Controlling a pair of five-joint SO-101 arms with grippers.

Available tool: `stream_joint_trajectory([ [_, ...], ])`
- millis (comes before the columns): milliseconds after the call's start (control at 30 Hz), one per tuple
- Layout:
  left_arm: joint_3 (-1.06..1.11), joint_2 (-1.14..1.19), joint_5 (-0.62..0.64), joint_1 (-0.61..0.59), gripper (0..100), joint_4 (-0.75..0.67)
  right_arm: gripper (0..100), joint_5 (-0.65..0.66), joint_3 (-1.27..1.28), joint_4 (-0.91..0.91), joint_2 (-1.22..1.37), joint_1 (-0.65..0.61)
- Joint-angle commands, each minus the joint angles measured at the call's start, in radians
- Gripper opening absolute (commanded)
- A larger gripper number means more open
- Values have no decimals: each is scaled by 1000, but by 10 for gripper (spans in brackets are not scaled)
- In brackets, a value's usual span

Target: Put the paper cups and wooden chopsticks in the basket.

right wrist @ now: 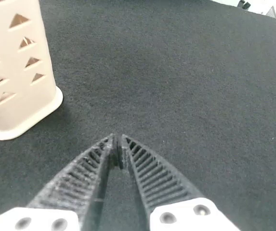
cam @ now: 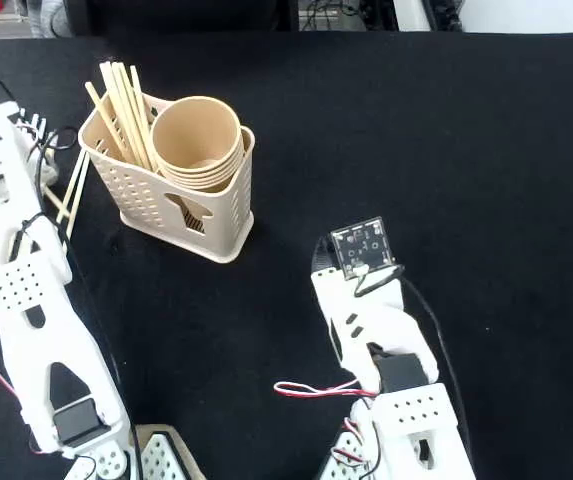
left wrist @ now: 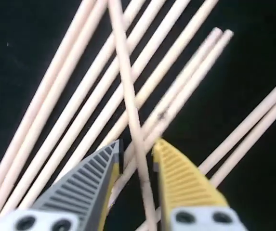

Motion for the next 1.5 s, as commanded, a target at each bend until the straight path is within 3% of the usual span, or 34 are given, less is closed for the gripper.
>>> stream_joint_trajectory([
  [0,-5,-69,29,5,41,-9,15,9,-1,5,-8,-3],
  [167,-71,-89,0,5,30,77,15,9,-1,5,-10,-3],
  [367,-294,-149,-55,8,30,333,15,9,-1,5,-10,-3],
  [500,-234,-180,-147,4,29,334,15,9,-1,5,-10,-3],
  [800,338,-382,-265,8,29,333,15,9,-1,5,-10,-3],
  [1100,766,-715,-370,-13,30,310,15,9,-1,3,-10,-3],
  [1467,1552,-1145,-552,-147,30,-110,15,9,-1,5,-12,-5],
])
